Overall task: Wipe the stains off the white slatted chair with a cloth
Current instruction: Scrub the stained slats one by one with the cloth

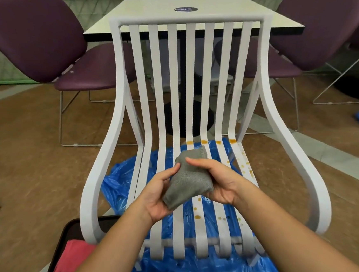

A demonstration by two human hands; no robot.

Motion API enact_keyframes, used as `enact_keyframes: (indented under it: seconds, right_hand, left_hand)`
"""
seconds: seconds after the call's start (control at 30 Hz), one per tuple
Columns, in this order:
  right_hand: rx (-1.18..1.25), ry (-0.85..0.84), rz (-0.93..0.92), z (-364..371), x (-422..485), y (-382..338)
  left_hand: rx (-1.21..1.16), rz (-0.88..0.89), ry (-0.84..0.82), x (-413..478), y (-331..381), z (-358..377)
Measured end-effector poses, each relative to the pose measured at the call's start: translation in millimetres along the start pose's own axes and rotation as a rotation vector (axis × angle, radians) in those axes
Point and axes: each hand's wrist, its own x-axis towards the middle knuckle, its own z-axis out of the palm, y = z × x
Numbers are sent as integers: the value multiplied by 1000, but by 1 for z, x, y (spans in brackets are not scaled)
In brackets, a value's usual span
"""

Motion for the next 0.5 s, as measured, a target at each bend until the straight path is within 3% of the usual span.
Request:
enact_keyframes:
  seconds: [0.13, 0.3, 0.5]
  right_hand:
    - [7, -2, -60, 1, 2, -1]
    - [-142, 233, -162, -1, 10, 6]
    - [214, 128, -147, -10, 21, 23]
  left_hand:
    - [93, 193, 36, 7, -3, 2]
    - [283, 439, 155, 12, -11, 8]
    - [285, 495, 156, 18, -15, 13]
